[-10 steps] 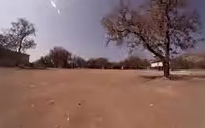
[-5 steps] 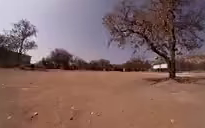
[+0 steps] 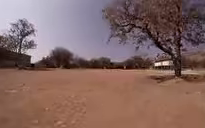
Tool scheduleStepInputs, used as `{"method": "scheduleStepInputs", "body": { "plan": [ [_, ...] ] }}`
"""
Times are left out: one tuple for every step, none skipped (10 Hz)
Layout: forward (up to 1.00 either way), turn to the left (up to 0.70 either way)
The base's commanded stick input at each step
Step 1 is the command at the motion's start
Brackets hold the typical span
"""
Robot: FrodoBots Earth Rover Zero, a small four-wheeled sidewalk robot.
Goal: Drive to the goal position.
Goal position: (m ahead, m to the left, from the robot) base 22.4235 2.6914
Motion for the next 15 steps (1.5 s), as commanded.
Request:
{"method": "scheduleStepInputs", "body": {
  "plan": [
    [1.00,-0.20],
    [1.00,0.00],
    [1.00,0.00],
    [1.00,0.00],
    [1.00,0.00],
    [1.00,0.00],
    [1.00,0.00],
    [1.00,0.00],
    [1.00,0.00],
    [1.00,0.00],
    [1.00,0.00],
    [1.00,0.00],
    [1.00,0.00],
    [1.00,0.00],
    [1.00,0.00]
  ]
}}
